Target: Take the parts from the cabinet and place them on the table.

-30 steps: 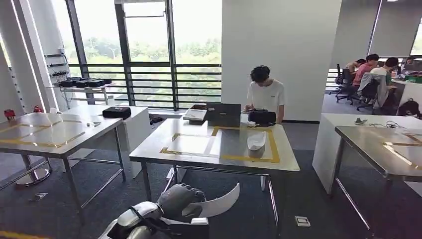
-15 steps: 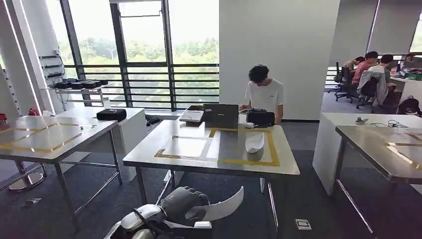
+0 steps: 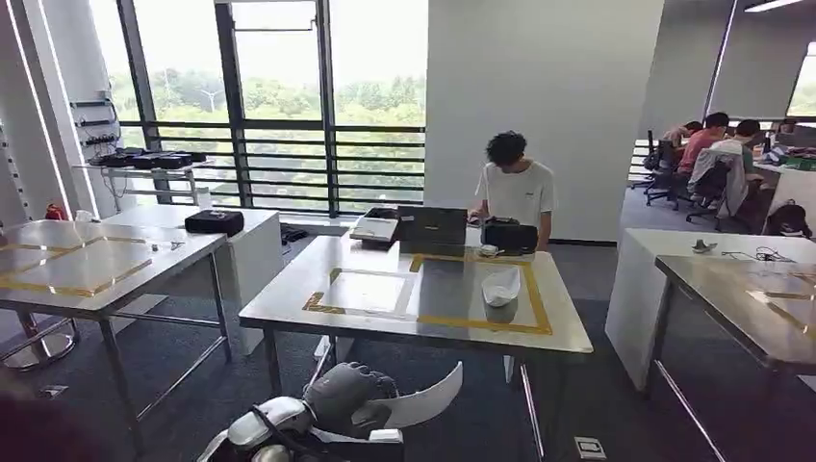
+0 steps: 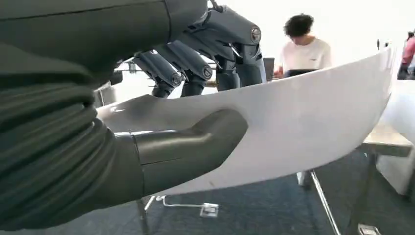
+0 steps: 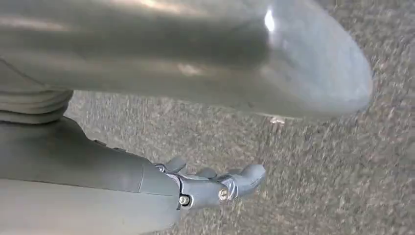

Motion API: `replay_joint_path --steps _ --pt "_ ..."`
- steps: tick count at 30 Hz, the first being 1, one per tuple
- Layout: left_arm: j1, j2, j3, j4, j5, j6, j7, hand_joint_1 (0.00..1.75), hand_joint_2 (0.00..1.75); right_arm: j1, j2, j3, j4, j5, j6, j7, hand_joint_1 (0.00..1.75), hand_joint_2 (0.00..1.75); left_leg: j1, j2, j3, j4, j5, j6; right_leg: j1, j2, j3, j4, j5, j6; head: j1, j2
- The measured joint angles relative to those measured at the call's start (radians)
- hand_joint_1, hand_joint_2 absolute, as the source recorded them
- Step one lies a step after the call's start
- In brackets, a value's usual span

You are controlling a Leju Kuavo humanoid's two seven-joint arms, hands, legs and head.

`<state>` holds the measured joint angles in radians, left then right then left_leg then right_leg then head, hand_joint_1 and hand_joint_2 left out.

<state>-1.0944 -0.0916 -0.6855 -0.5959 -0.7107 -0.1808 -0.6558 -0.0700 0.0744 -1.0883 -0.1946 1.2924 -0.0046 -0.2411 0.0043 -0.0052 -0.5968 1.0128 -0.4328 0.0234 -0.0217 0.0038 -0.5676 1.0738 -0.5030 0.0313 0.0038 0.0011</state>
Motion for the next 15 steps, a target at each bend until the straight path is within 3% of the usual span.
replay_joint_path --steps 1,3,4,5,7,9,10,13,15 --pt "-0.004 -0.001 0.000 0.000 0.000 0.000 -0.001 1.75 1.75 0.000 0.001 0.000 0.000 0.000 0.000 0.000 0.00 0.00 -0.001 -0.001 0.004 0.000 -0.005 0.005 0.001 0.000 -0.041 0.067 -0.015 0.002 0.002 -0.001" --pt "-0.001 -0.002 0.000 0.001 0.000 -0.002 -0.002 1.75 1.75 0.000 0.001 0.000 0.000 -0.001 0.000 0.000 0.00 0.00 -0.007 -0.002 0.014 0.001 -0.018 0.010 0.002 0.000 -0.142 0.212 -0.073 0.006 0.003 0.000" --pt "0.003 -0.001 0.000 0.003 0.000 -0.003 -0.002 1.75 1.75 0.001 0.001 0.000 0.000 -0.002 0.000 0.000 0.00 0.00 -0.010 -0.003 0.020 0.002 -0.026 0.011 0.004 0.000 -0.178 0.248 -0.088 0.005 0.003 0.000" --pt "0.005 -0.001 0.000 0.004 0.000 -0.003 -0.002 1.75 1.75 0.003 0.001 0.000 0.000 -0.003 0.000 0.000 0.00 0.00 -0.012 -0.004 0.028 0.004 -0.034 0.012 0.005 0.000 -0.190 0.235 -0.074 0.003 0.003 -0.001" --pt "0.006 -0.001 0.000 0.005 0.000 -0.004 -0.002 1.75 1.75 0.005 0.001 0.000 0.000 -0.003 0.000 0.000 0.00 0.00 -0.017 -0.005 0.051 0.006 -0.053 0.011 0.011 0.000 -0.153 0.099 0.020 -0.011 0.003 0.000" --pt "0.006 0.000 0.000 0.006 0.000 -0.004 -0.002 1.75 1.75 0.007 0.000 0.000 0.000 -0.004 0.000 0.000 0.00 0.00 -0.019 -0.003 0.061 0.005 -0.072 0.007 0.025 -0.001 -0.105 -0.057 0.136 -0.035 0.002 0.000" --pt "0.005 0.000 0.000 0.007 0.000 -0.005 -0.003 1.75 1.75 0.006 0.000 0.000 0.000 -0.004 0.000 0.000 0.00 0.00 -0.023 -0.008 0.072 0.005 -0.078 0.000 0.030 -0.002 -0.101 -0.058 0.094 -0.034 0.000 -0.002" --pt "0.004 0.000 -0.001 0.009 0.000 -0.006 -0.006 1.75 1.75 0.007 0.000 0.000 0.000 -0.006 0.000 0.000 0.00 0.00 -0.023 -0.007 0.085 0.017 -0.077 -0.016 0.027 -0.001 -0.077 -0.065 0.101 -0.049 0.001 -0.001" --pt "0.000 0.000 0.000 0.009 0.000 -0.008 -0.008 1.75 1.75 0.006 0.001 0.000 0.000 -0.006 -0.001 -0.001 0.00 0.00 -0.025 -0.005 0.054 0.083 -0.076 -0.028 0.017 -0.001 -0.045 -0.072 0.090 -0.060 -0.001 -0.001"
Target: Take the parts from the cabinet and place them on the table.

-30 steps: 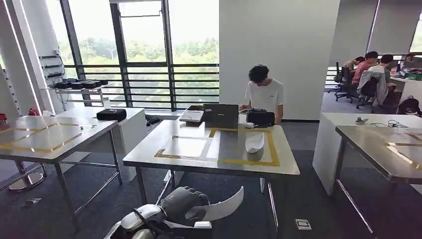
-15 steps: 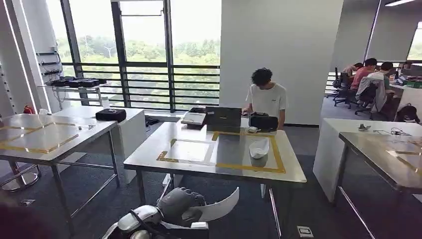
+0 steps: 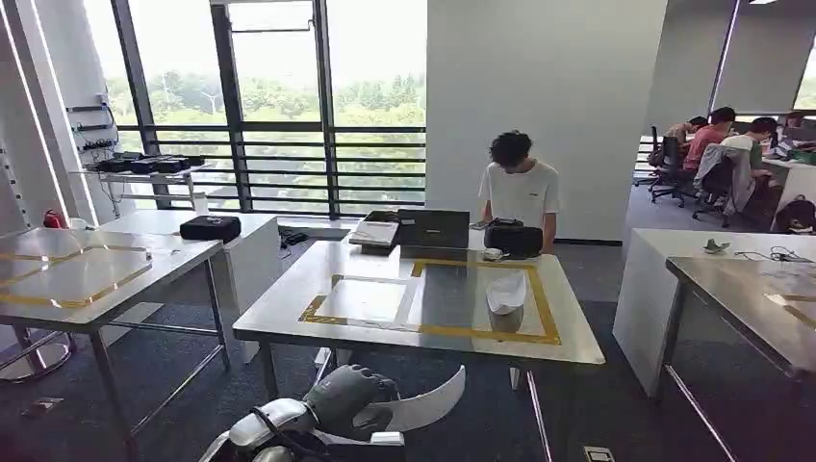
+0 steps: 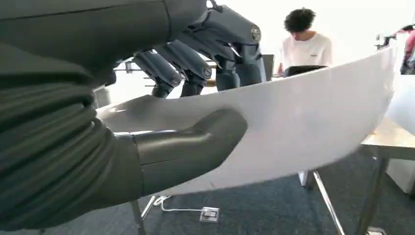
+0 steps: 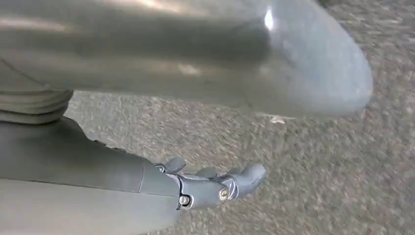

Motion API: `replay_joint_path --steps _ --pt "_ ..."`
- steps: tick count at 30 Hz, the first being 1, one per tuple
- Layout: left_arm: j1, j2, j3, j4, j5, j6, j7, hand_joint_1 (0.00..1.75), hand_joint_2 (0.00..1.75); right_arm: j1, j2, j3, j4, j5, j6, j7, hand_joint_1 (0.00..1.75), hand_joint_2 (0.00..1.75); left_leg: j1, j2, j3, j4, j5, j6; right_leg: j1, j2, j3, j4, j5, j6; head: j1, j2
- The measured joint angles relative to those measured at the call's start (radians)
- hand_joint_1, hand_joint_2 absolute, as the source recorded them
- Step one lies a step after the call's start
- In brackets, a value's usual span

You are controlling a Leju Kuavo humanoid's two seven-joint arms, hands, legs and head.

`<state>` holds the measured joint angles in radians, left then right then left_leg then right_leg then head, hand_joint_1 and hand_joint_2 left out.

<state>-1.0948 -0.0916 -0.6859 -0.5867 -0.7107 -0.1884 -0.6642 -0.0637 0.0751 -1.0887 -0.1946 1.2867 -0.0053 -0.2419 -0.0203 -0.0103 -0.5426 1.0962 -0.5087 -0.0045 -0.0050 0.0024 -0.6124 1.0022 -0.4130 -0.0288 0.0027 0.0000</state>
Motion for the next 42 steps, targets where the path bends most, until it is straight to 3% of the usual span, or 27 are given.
replay_joint_path --steps 1,3,5,6,7,9,10,12,15,16,18,19,21,23,25,27,28,29,31,32,34,36,37,38,40,41,42 --pt "-0.006 0.000 0.000 0.001 0.000 0.000 -0.001 1.75 1.75 -0.002 0.000 0.000 0.000 0.000 0.000 0.000 0.00 0.00 0.003 0.001 -0.041 0.064 -0.010 -0.005 -0.002 0.000 0.009 0.000 -0.008 -0.003 -0.002 0.000" --pt "-0.007 0.000 0.000 0.005 0.000 0.000 -0.002 1.75 1.75 -0.003 0.000 0.000 0.000 0.000 0.000 0.000 0.00 0.00 0.012 0.003 -0.135 0.193 -0.076 -0.014 -0.005 0.001 0.026 0.000 -0.026 -0.001 -0.002 0.000" --pt "-0.002 0.000 -0.001 0.011 0.000 0.000 -0.006 1.75 1.75 0.000 0.000 0.000 0.000 0.000 0.000 0.000 0.00 0.00 0.020 0.004 -0.189 0.226 -0.110 -0.023 -0.011 0.003 0.048 0.001 -0.046 0.005 -0.002 0.000" --pt "-0.002 0.000 -0.001 0.014 0.000 0.000 -0.006 1.75 1.75 0.000 0.000 0.000 0.000 0.000 0.000 0.001 0.00 0.00 0.024 0.005 -0.188 0.189 -0.089 -0.025 -0.014 0.004 0.061 0.002 -0.057 0.009 -0.002 0.000" --pt "-0.004 0.000 -0.001 0.017 0.000 0.001 -0.008 1.75 1.75 0.000 0.000 0.000 0.000 0.000 0.000 0.001 0.00 0.00 0.027 0.005 -0.170 0.119 -0.042 -0.028 -0.018 0.006 0.076 0.003 -0.070 0.014 -0.003 0.000" --pt "-0.005 0.001 -0.001 0.022 0.000 0.003 -0.011 1.75 1.75 0.001 0.000 0.000 0.000 0.000 0.000 0.001 0.00 0.00 0.032 0.009 -0.125 -0.043 0.101 -0.032 -0.023 0.006 0.099 0.002 -0.094 0.028 -0.006 0.000" --pt "-0.006 0.003 -0.001 0.027 0.001 0.004 -0.013 1.75 1.75 0.000 0.000 0.000 0.000 0.000 -0.002 0.001 0.00 0.00 0.031 0.015 -0.124 -0.083 0.126 -0.026 -0.018 0.005 0.111 0.012 -0.110 0.036 -0.011 -0.002" --pt "-0.004 -0.003 -0.002 0.029 0.002 0.006 -0.015 1.75 1.75 -0.003 0.000 0.000 0.000 0.000 -0.004 0.000 0.00 0.00 0.030 0.011 -0.109 -0.079 0.107 -0.007 -0.016 0.003 0.120 -0.012 -0.126 0.050 -0.020 -0.002" --pt "-0.007 -0.003 -0.002 0.031 0.003 0.011 -0.014 1.75 1.75 -0.004 0.000 0.000 0.000 0.000 -0.004 0.000 0.00 0.00 0.033 0.005 -0.077 -0.081 0.091 0.019 -0.020 0.000 0.120 0.045 -0.109 0.063 -0.026 -0.002" --pt "-0.011 -0.005 -0.002 0.032 0.003 0.011 -0.015 1.75 1.75 -0.006 0.000 0.000 0.000 0.000 -0.004 0.001 0.00 0.00 0.031 0.005 -0.068 -0.081 0.081 0.025 -0.021 -0.001 0.080 0.113 -0.111 0.065 -0.027 -0.002" --pt "-0.009 -0.009 -0.002 0.033 0.003 0.011 -0.016 1.75 1.75 -0.007 0.000 0.000 0.000 0.000 -0.004 0.001 0.00 0.00 0.027 0.002 -0.048 -0.081 0.061 0.031 -0.015 0.000 -0.036 0.272 -0.173 0.070 -0.030 -0.002" --pt "-0.004 -0.010 -0.003 0.035 0.003 0.011 -0.017 1.75 1.75 -0.005 0.000 0.000 0.000 0.000 -0.004 0.002 0.00 0.00 0.024 0.002 -0.035 -0.081 0.049 0.034 -0.012 0.000 -0.083 0.319 -0.207 0.067 -0.031 -0.002" --pt "0.000 -0.010 -0.005 0.039 0.003 0.010 -0.017 1.75 1.75 -0.001 0.000 0.000 0.000 0.000 -0.003 0.004 0.00 0.00 0.018 0.000 -0.004 -0.081 0.023 0.036 -0.005 0.000 -0.122 0.296 -0.217 0.056 -0.035 -0.002" --pt "-0.001 -0.011 -0.005 0.040 0.003 0.008 -0.017 1.75 1.75 0.003 0.000 0.000 0.000 0.003 -0.002 0.004 0.00 0.00 0.010 0.000 0.035 -0.081 -0.005 0.036 0.006 0.000 -0.103 0.159 -0.127 0.033 -0.050 -0.002" --pt "-0.001 -0.011 -0.005 0.045 0.003 0.006 -0.016 1.75 1.75 0.010 -0.004 0.000 0.000 0.008 -0.002 0.004 0.00 0.00 0.004 -0.001 0.069 -0.077 -0.033 0.035 0.028 0.004 -0.090 0.016 0.048 0.005 -0.073 -0.003" --pt "0.000 -0.019 -0.008 0.047 0.002 0.000 -0.016 1.75 1.75 0.010 -0.003 0.000 0.000 0.010 0.001 0.005 0.00 0.00 0.001 -0.009 0.082 -0.090 -0.068 0.027 0.032 0.016 -0.062 0.018 0.028 0.005 -0.096 -0.003" --pt "-0.003 -0.019 -0.009 0.046 0.003 -0.001 -0.018 1.75 1.75 0.011 -0.004 0.000 0.000 0.010 0.001 0.004 0.00 0.00 0.001 -0.011 0.095 -0.059 -0.048 0.020 0.027 0.017 -0.052 0.010 0.025 0.003 -0.104 -0.003" --pt "-0.012 -0.019 -0.009 0.045 0.003 -0.001 -0.019 1.75 1.75 0.007 -0.004 0.000 0.000 0.010 0.002 0.004 0.00 0.00 -0.002 -0.011 0.090 -0.031 -0.034 0.014 0.026 0.016 -0.032 0.010 0.022 -0.003 -0.109 -0.003" --pt "-0.017 -0.020 -0.009 0.045 0.003 -0.001 -0.019 1.75 1.75 0.006 -0.002 0.000 0.000 0.009 0.003 0.005 0.00 0.00 0.000 -0.004 0.027 0.083 -0.011 0.003 0.019 0.011 0.000 0.005 0.003 -0.013 -0.117 -0.003" --pt "-0.017 -0.020 -0.009 0.045 0.003 -0.001 -0.020 1.75 1.75 0.003 -0.002 0.000 0.000 0.009 0.003 0.005 0.00 0.00 0.004 -0.003 -0.020 0.141 -0.025 -0.001 0.017 0.010 0.009 0.005 -0.008 -0.014 -0.121 -0.003" --pt "-0.009 -0.020 -0.010 0.047 0.003 -0.001 -0.021 1.75 1.75 0.001 -0.002 0.000 0.000 0.009 0.003 0.006 0.00 0.00 0.013 -0.001 -0.105 0.218 -0.118 -0.009 0.014 0.012 0.031 0.005 -0.033 -0.014 -0.127 -0.003" --pt "-0.003 -0.020 -0.012 0.050 0.003 -0.001 -0.022 1.75 1.75 0.003 -0.002 0.000 0.000 0.009 0.003 0.007 0.00 0.00 0.019 0.001 -0.144 0.200 -0.153 -0.018 0.009 0.016 0.059 0.005 -0.058 -0.009 -0.136 -0.003" --pt "-0.003 -0.019 -0.012 0.052 0.003 -0.001 -0.021 1.75 1.75 0.005 -0.002 0.000 0.000 0.009 0.003 0.007 0.00 0.00 0.021 0.002 -0.144 0.155 -0.133 -0.020 0.007 0.017 0.076 0.005 -0.071 -0.006 -0.145 -0.003" --pt "-0.003 -0.018 -0.012 0.051 0.003 -0.001 -0.022 1.75 1.75 0.007 -0.001 -0.001 0.000 0.009 0.003 0.007 0.00 0.00 0.023 0.003 -0.135 0.081 -0.073 -0.022 0.004 0.018 0.095 0.005 -0.086 -0.002 -0.156 -0.003" --pt "-0.003 -0.013 -0.012 0.055 0.003 -0.001 -0.022 1.75 1.75 0.009 -0.001 0.000 0.000 0.009 0.003 0.007 0.00 0.00 0.027 0.007 -0.128 -0.066 0.126 -0.025 0.005 0.019 0.114 0.007 -0.114 0.009 -0.184 -0.003" --pt "-0.002 -0.011 -0.013 0.057 0.003 -0.001 -0.022 1.75 1.75 0.006 -0.002 0.000 0.000 0.009 0.003 0.007 0.00 0.00 0.024 0.011 -0.127 -0.068 0.113 -0.008 0.007 0.022 0.124 0.008 -0.127 0.014 -0.207 -0.004" --pt "-0.002 -0.015 -0.014 0.055 0.003 -0.003 -0.022 1.75 1.75 0.002 -0.002 -0.001 0.000 0.009 0.002 0.007 0.00 0.00 0.021 0.008 -0.114 -0.071 0.110 0.001 0.006 0.017 0.126 -0.003 -0.135 0.024 -0.215 -0.004"
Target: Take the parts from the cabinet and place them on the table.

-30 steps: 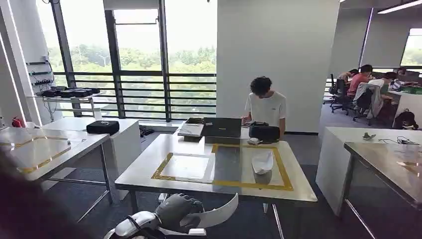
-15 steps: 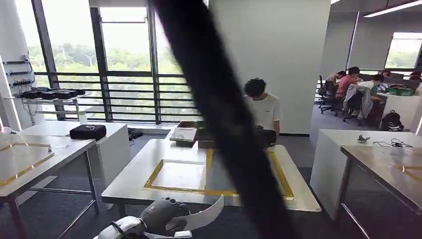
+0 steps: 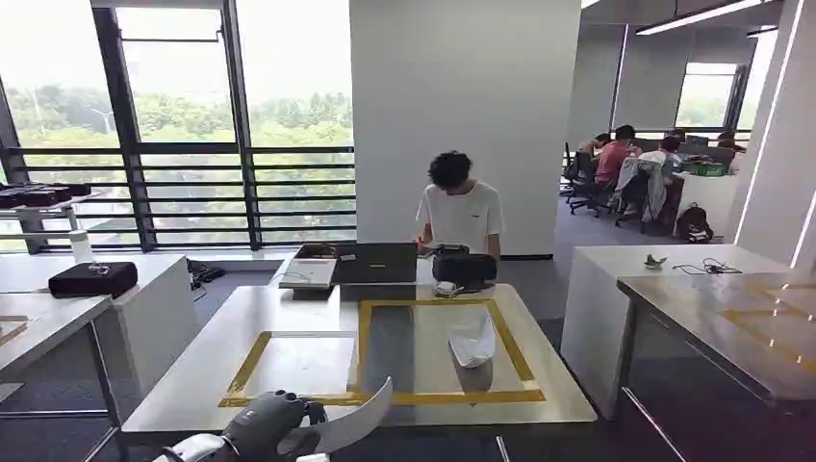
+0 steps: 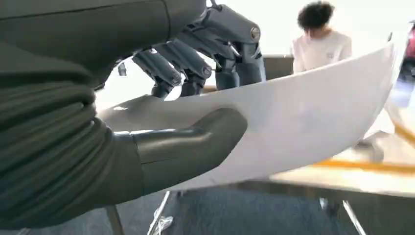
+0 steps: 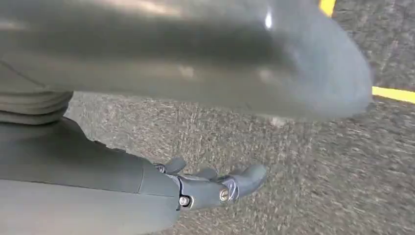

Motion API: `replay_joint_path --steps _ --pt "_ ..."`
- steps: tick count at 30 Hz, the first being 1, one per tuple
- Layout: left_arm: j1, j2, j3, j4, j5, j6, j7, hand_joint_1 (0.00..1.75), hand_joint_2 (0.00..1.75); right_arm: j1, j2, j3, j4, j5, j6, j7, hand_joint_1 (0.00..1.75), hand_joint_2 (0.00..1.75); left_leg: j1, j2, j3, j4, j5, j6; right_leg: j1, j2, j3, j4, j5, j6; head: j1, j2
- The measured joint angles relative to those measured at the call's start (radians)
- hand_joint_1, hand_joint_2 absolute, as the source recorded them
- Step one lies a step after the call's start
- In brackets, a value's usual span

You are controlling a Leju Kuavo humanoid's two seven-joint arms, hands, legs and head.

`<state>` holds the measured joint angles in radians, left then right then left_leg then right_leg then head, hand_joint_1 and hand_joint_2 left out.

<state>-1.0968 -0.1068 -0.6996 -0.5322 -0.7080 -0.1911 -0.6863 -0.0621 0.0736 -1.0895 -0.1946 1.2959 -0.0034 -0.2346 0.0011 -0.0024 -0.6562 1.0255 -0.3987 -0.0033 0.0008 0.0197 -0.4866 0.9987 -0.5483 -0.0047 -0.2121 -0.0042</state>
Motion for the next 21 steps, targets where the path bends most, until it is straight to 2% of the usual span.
replay_joint_path --steps 1,2,3,4,5,6,7,8,9,10,11,12,13,14,15,16,17,18,19,20,21 --pt "-0.001 0.000 -0.001 -0.003 0.000 0.001 0.000 1.75 1.75 -0.001 0.000 0.000 0.000 0.000 0.000 -0.001 0.00 0.00 0.002 -0.004 0.001 -0.008 0.000 0.007 0.002 0.000 0.014 0.011 0.009 0.007 0.013 0.002" --pt "-0.005 0.000 -0.001 -0.002 0.000 0.001 0.002 1.75 1.75 -0.001 0.000 0.000 0.000 0.000 0.000 0.000 0.00 0.00 0.003 -0.004 0.013 -0.007 -0.005 0.017 0.003 0.001 0.008 0.020 0.020 0.010 0.021 0.002" --pt "-0.004 -0.002 -0.001 -0.005 0.000 0.001 0.002 1.75 1.75 0.000 -0.002 0.000 0.000 0.000 0.000 0.000 0.00 0.00 0.006 -0.004 0.027 -0.012 -0.011 0.024 0.000 -0.004 -0.013 0.061 0.029 0.015 0.025 0.004" --pt "-0.007 -0.003 -0.001 -0.004 0.000 0.002 0.002 1.75 1.75 -0.001 0.000 0.000 0.000 0.000 0.000 -0.001 0.00 0.00 0.006 -0.004 0.038 -0.013 -0.020 0.033 -0.002 -0.009 -0.050 0.123 0.048 0.019 0.032 0.004" --pt "-0.009 -0.005 -0.001 -0.005 0.000 0.002 0.000 1.75 1.75 -0.003 0.000 0.000 0.000 0.000 0.000 -0.001 0.00 0.00 0.006 -0.005 0.047 -0.013 -0.030 0.035 -0.004 -0.011 -0.100 0.191 0.048 0.023 0.039 0.004" --pt "-0.007 -0.005 -0.001 -0.004 0.000 0.002 0.000 1.75 1.75 -0.005 0.000 0.000 0.000 0.000 0.000 -0.001 0.00 0.00 0.005 -0.005 0.059 -0.013 -0.042 0.035 -0.005 -0.011 -0.155 0.256 0.019 0.026 0.044 0.005" --pt "-0.003 -0.005 -0.001 -0.004 0.000 0.002 0.000 1.75 1.75 -0.005 0.000 0.000 0.000 0.000 0.000 -0.001 0.00 0.00 0.005 -0.005 0.073 -0.013 -0.056 0.035 -0.006 -0.011 -0.202 0.302 -0.029 0.030 0.051 0.005" --pt "0.001 -0.005 -0.001 -0.003 0.000 0.002 0.000 1.75 1.75 -0.004 0.000 0.000 0.000 0.000 0.000 0.000 0.00 0.00 0.005 -0.005 0.090 -0.013 -0.070 0.035 -0.007 -0.012 -0.237 0.320 -0.073 0.033 0.058 0.005" --pt "0.003 -0.005 -0.002 -0.002 0.000 0.002 0.000 1.75 1.75 -0.001 0.000 0.000 0.000 0.000 0.000 0.000 0.00 0.00 0.006 -0.005 0.108 -0.013 -0.086 0.034 -0.009 -0.013 -0.255 0.306 -0.094 0.036 0.064 0.005" --pt "0.003 -0.005 -0.002 -0.002 0.000 0.002 0.000 1.75 1.75 0.001 0.000 0.000 0.000 0.000 0.000 0.000 0.00 0.00 0.006 -0.006 0.128 -0.013 -0.101 0.031 -0.011 -0.015 -0.260 0.267 -0.092 0.036 0.071 0.005" --pt "0.003 -0.005 -0.002 -0.001 0.000 0.002 0.000 1.75 1.75 0.002 0.000 0.000 0.000 0.000 0.001 0.000 0.00 0.00 0.006 -0.005 0.152 -0.013 -0.119 0.028 -0.012 -0.016 -0.253 0.197 -0.053 0.035 0.077 0.005" --pt "0.003 -0.005 -0.002 -0.001 0.000 0.002 0.000 1.75 1.75 0.004 0.000 0.000 0.000 -0.002 0.001 -0.001 0.00 0.00 0.006 -0.004 0.173 -0.013 -0.137 0.026 -0.012 -0.018 -0.240 0.118 0.028 0.034 0.082 0.005" --pt "0.004 -0.005 -0.002 0.001 0.000 0.002 -0.001 1.75 1.75 0.007 0.000 0.000 0.000 -0.004 0.002 0.000 0.00 0.00 0.005 -0.002 0.173 -0.016 -0.152 0.021 -0.012 -0.023 -0.231 0.041 0.148 0.029 0.085 0.005" --pt "0.006 -0.010 -0.002 0.004 0.000 0.002 -0.001 1.75 1.75 0.010 0.001 0.000 0.001 -0.010 0.004 -0.001 0.00 0.00 0.001 -0.007 0.201 -0.005 -0.169 0.016 -0.006 -0.028 -0.235 0.012 0.204 0.025 0.088 0.004" --pt "0.008 -0.012 -0.002 0.004 0.000 0.002 0.000 1.75 1.75 0.011 0.001 0.000 0.002 -0.011 0.006 0.001 0.00 0.00 -0.001 -0.010 0.204 -0.010 -0.189 0.008 -0.004 -0.030 -0.221 0.024 0.192 0.018 0.091 0.005" --pt "0.008 -0.015 -0.003 0.003 0.000 0.002 0.000 1.75 1.75 0.011 0.001 0.000 0.002 -0.016 0.008 0.000 0.00 0.00 -0.001 -0.009 0.224 -0.015 -0.194 0.001 -0.003 -0.027 -0.211 0.029 0.185 0.011 0.094 0.004" --pt "0.007 -0.018 -0.003 0.002 -0.001 0.001 0.002 1.75 1.75 0.009 0.002 -0.001 0.002 -0.018 0.008 0.000 0.00 0.00 -0.002 -0.009 0.230 0.007 -0.183 -0.006 -0.006 -0.024 -0.203 0.027 0.175 0.005 0.098 0.004" --pt "-0.002 -0.024 -0.003 -0.002 -0.002 0.001 0.001 1.75 1.75 0.002 0.002 -0.001 0.001 -0.020 0.011 0.000 0.00 0.00 0.000 -0.010 0.212 0.048 -0.169 -0.012 -0.007 -0.021 -0.188 0.028 0.162 -0.002 0.100 0.005" --pt "-0.008 -0.029 -0.003 -0.004 -0.002 0.001 0.003 1.75 1.75 0.000 0.002 -0.001 0.001 -0.024 0.012 -0.001 0.00 0.00 0.003 -0.005 0.174 0.107 -0.154 -0.014 -0.008 -0.017 -0.177 0.026 0.152 -0.010 0.100 0.005" --pt "-0.015 -0.036 -0.003 -0.004 -0.002 0.001 0.002 1.75 1.75 -0.001 0.002 -0.002 0.001 -0.029 0.014 0.000 0.00 0.00 0.002 -0.003 0.132 0.172 -0.155 -0.013 -0.009 -0.016 -0.165 0.025 0.139 -0.015 0.102 0.005" --pt "-0.015 -0.042 -0.003 -0.003 -0.003 -0.005 0.002 1.75 1.75 -0.002 0.002 -0.005 0.001 -0.036 0.014 0.000 0.00 0.00 0.002 -0.003 0.083 0.234 -0.184 -0.016 -0.009 -0.013 -0.151 0.025 0.126 -0.019 0.103 0.005"
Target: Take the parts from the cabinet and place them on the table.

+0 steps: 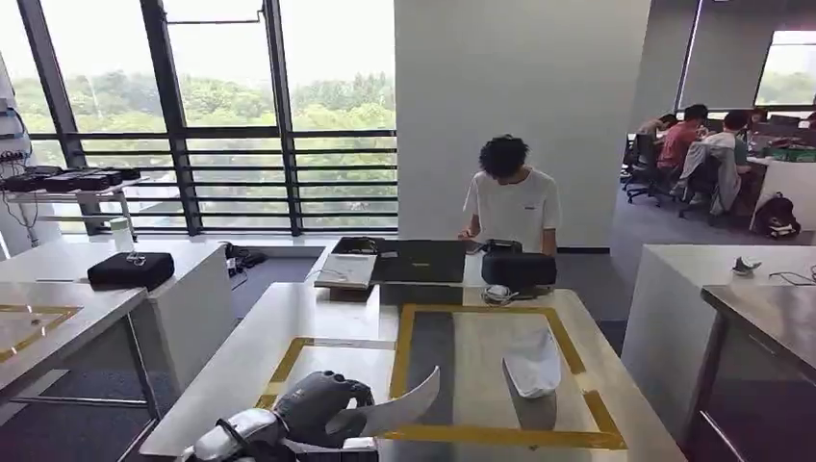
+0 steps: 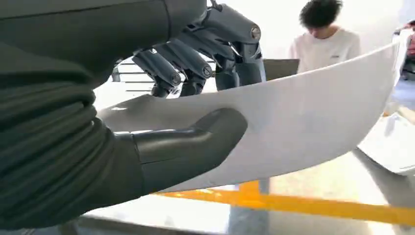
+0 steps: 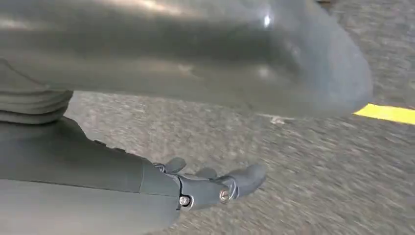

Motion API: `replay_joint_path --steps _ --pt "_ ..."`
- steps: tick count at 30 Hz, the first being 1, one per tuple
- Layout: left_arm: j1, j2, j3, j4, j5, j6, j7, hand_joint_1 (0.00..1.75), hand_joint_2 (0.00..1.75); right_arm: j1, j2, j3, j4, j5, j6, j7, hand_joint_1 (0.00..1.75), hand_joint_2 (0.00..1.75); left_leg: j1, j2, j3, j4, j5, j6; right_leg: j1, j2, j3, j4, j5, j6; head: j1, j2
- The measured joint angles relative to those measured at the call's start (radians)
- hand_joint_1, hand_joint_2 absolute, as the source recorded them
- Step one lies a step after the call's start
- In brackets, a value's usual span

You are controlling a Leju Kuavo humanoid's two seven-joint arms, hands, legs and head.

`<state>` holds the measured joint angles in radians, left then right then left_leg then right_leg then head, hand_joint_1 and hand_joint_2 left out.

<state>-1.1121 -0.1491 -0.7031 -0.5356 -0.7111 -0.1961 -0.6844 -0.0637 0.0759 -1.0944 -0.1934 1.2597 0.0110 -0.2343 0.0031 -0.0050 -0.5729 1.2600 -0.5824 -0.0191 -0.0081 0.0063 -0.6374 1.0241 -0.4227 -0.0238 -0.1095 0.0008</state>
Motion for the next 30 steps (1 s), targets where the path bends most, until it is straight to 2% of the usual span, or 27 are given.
replay_joint_path --steps 2,3,4,5,6,7,8,9,10,11,12,14,15,16,17,18,19,20,21,22,23,24,25,27,28,29,30 --pt "0.010 -0.011 -0.001 0.004 -0.002 -0.011 -0.005 1.75 1.75 0.000 0.000 -0.007 0.000 -0.011 0.001 0.001 0.00 0.00 0.000 0.000 -0.085 0.080 -0.085 0.001 0.000 0.012 0.033 0.000 -0.028 -0.003 0.003 0.000" --pt "0.013 -0.015 -0.002 0.007 -0.003 -0.015 -0.006 1.75 1.75 0.000 0.000 -0.011 0.000 -0.018 0.001 0.004 0.00 0.00 0.000 0.000 -0.113 0.079 -0.110 0.001 0.000 0.021 0.051 0.000 -0.042 -0.003 0.003 0.000" --pt "0.013 -0.020 -0.003 0.009 -0.004 -0.018 -0.008 1.75 1.75 0.002 0.000 -0.015 0.000 -0.023 0.001 0.008 0.00 0.00 0.000 -0.001 -0.127 0.054 -0.114 0.003 0.000 0.032 0.069 0.000 -0.056 -0.001 0.004 0.000" --pt "0.013 -0.027 -0.003 0.011 -0.006 -0.021 -0.008 1.75 1.75 0.006 0.001 -0.021 0.000 -0.028 0.002 0.010 0.00 0.00 -0.001 -0.002 -0.131 0.006 -0.092 0.006 0.000 0.040 0.089 0.000 -0.071 0.000 0.004 0.000" --pt "0.013 -0.034 -0.003 0.014 -0.006 -0.023 -0.009 1.75 1.75 0.009 0.002 -0.026 0.000 -0.032 0.002 0.011 0.00 0.00 -0.003 -0.008 -0.129 -0.063 -0.028 0.010 0.000 0.048 0.109 0.000 -0.088 0.002 0.005 0.000" --pt "0.015 -0.035 -0.004 0.017 -0.007 -0.023 -0.010 1.75 1.75 0.011 0.004 -0.028 0.000 -0.035 0.002 0.011 0.00 0.00 -0.005 -0.029 -0.130 -0.140 0.092 0.015 -0.001 0.054 0.123 -0.001 -0.104 0.002 0.005 0.000" --pt "0.022 -0.036 -0.006 0.029 -0.009 -0.024 -0.010 1.75 1.75 0.013 0.011 -0.030 0.003 -0.036 0.003 0.011 0.00 0.00 -0.007 -0.059 -0.144 -0.223 0.223 0.017 0.000 0.065 0.136 0.009 -0.118 0.008 0.007 0.000" --pt "0.024 -0.039 -0.008 0.032 -0.009 -0.026 -0.012 1.75 1.75 0.008 0.008 -0.031 0.002 -0.036 0.003 0.012 0.00 0.00 -0.009 -0.062 -0.131 -0.218 0.213 0.017 -0.001 0.084 0.135 0.002 -0.133 0.016 0.007 0.000" --pt "0.028 -0.046 -0.012 0.032 -0.010 -0.029 -0.012 1.75 1.75 0.008 0.008 -0.034 0.002 -0.036 0.003 0.013 0.00 0.00 -0.012 -0.051 -0.124 -0.223 0.208 0.019 -0.001 0.092 0.144 -0.004 -0.146 0.023 0.012 0.000" --pt "0.023 -0.053 -0.013 0.032 -0.010 -0.029 -0.008 1.75 1.75 0.010 0.008 -0.036 0.002 -0.036 0.002 0.011 0.00 0.00 -0.011 -0.038 -0.116 -0.228 0.197 0.030 -0.002 0.095 0.152 0.009 -0.131 0.028 0.014 0.000" --pt "0.015 -0.058 -0.013 0.032 -0.010 -0.029 -0.010 1.75 1.75 0.012 0.007 -0.038 0.002 -0.036 0.002 0.011 0.00 0.00 -0.007 -0.030 -0.098 -0.229 0.193 0.036 0.000 0.097 0.152 0.018 -0.130 0.030 0.014 0.000" --pt "0.004 -0.073 -0.013 0.030 -0.010 -0.029 -0.012 1.75 1.75 0.009 0.008 -0.040 0.002 -0.036 0.002 0.011 0.00 0.00 -0.002 -0.021 -0.070 -0.238 0.175 0.045 0.003 0.032 0.084 0.131 -0.091 0.043 0.023 0.001" --pt "0.003 -0.076 -0.013 0.031 -0.010 -0.029 -0.012 1.75 1.75 0.006 0.008 -0.040 0.002 -0.036 -0.001 0.013 0.00 0.00 -0.003 -0.015 -0.055 -0.242 0.163 0.047 0.001 0.012 0.033 0.200 -0.093 0.048 0.027 0.001" --pt "0.004 -0.079 -0.014 0.032 -0.010 -0.031 -0.012 1.75 1.75 0.003 0.008 -0.040 0.002 -0.035 -0.006 0.015 0.00 0.00 -0.002 -0.009 -0.039 -0.243 0.148 0.048 0.000 0.004 -0.021 0.259 -0.128 0.052 0.031 0.002" --pt "0.007 -0.081 -0.015 0.033 -0.009 -0.035 -0.011 1.75 1.75 0.003 0.008 -0.041 0.002 -0.034 -0.014 0.015 0.00 0.00 -0.002 -0.004 -0.020 -0.243 0.132 0.047 -0.001 0.001 -0.063 0.290 -0.177 0.057 0.035 0.002" --pt "0.009 -0.084 -0.016 0.033 -0.009 -0.035 -0.009 1.75 1.75 0.005 0.008 -0.042 0.002 -0.033 -0.021 0.014 0.00 0.00 -0.002 0.000 -0.003 -0.243 0.117 0.048 -0.002 -0.001 -0.087 0.290 -0.212 0.060 0.039 0.002" --pt "0.010 -0.085 -0.017 0.034 -0.009 -0.035 -0.007 1.75 1.75 0.009 0.008 -0.044 0.002 -0.032 -0.029 0.012 0.00 0.00 -0.002 0.000 0.016 -0.243 0.102 0.047 -0.003 -0.002 -0.098 0.263 -0.222 0.061 0.042 0.002" --pt "0.009 -0.087 -0.018 0.034 -0.009 -0.036 -0.007 1.75 1.75 0.013 0.008 -0.045 0.002 -0.030 -0.035 0.009 0.00 0.00 -0.002 0.001 0.036 -0.243 0.086 0.045 -0.003 -0.002 -0.095 0.212 -0.201 0.060 0.043 0.002" --pt "0.009 -0.087 -0.018 0.034 -0.009 -0.035 -0.007 1.75 1.75 0.015 0.008 -0.045 0.002 -0.025 -0.041 0.007 0.00 0.00 -0.002 0.002 0.057 -0.243 0.070 0.043 -0.003 -0.003 -0.083 0.137 -0.142 0.057 0.047 0.002" --pt "0.010 -0.087 -0.018 0.034 -0.009 -0.035 -0.006 1.75 1.75 0.016 0.008 -0.045 0.002 -0.023 -0.043 0.005 0.00 0.00 -0.002 0.006 0.073 -0.244 0.054 0.041 -0.003 -0.008 -0.069 0.053 -0.043 0.053 0.048 0.002" --pt "0.010 -0.085 -0.018 0.039 -0.009 -0.035 -0.007 1.75 1.75 0.021 0.008 -0.045 0.002 -0.021 -0.044 0.005 0.00 0.00 -0.007 0.007 0.075 -0.241 0.040 0.037 -0.001 -0.019 -0.069 -0.013 0.071 0.048 0.050 0.001" --pt "0.012 -0.088 -0.019 0.040 -0.009 -0.035 -0.008 1.75 1.75 0.017 0.008 -0.045 0.002 -0.018 -0.044 0.005 0.00 0.00 -0.010 0.002 0.091 -0.245 0.028 0.031 0.004 -0.024 -0.065 -0.008 0.061 0.039 0.052 0.001" --pt "0.012 -0.087 -0.021 0.040 -0.009 -0.035 -0.006 1.75 1.75 0.013 0.008 -0.045 0.002 -0.017 -0.046 0.004 0.00 0.00 -0.010 0.004 0.092 -0.257 0.015 0.024 0.007 -0.017 -0.054 -0.008 0.048 0.031 0.052 0.001" --pt "0.005 -0.087 -0.022 0.040 -0.006 -0.034 -0.008 1.75 1.75 0.012 0.009 -0.045 0.002 -0.016 -0.046 0.003 0.00 0.00 -0.010 0.004 0.120 -0.249 0.024 0.011 0.003 -0.012 -0.035 -0.015 0.034 0.015 0.054 0.001" --pt "0.005 -0.088 -0.023 0.039 -0.006 -0.034 -0.007 1.75 1.75 0.012 0.009 -0.045 0.002 -0.016 -0.046 0.002 0.00 0.00 -0.009 0.006 0.114 -0.228 0.022 0.007 0.000 -0.009 -0.019 -0.017 0.029 0.006 0.055 0.001" --pt "0.004 -0.088 -0.023 0.038 -0.005 -0.034 -0.009 1.75 1.75 0.012 0.009 -0.045 0.002 -0.016 -0.047 0.002 0.00 0.00 -0.009 0.004 0.089 -0.174 0.027 0.004 -0.001 -0.009 -0.004 -0.017 0.019 -0.002 0.054 0.001" --pt "0.002 -0.088 -0.023 0.039 -0.006 -0.034 -0.009 1.75 1.75 0.011 0.009 -0.045 0.002 -0.016 -0.048 0.001 0.00 0.00 -0.009 0.004 0.041 -0.099 0.021 0.000 0.000 -0.008 0.009 -0.017 0.007 -0.006 0.053 0.001"
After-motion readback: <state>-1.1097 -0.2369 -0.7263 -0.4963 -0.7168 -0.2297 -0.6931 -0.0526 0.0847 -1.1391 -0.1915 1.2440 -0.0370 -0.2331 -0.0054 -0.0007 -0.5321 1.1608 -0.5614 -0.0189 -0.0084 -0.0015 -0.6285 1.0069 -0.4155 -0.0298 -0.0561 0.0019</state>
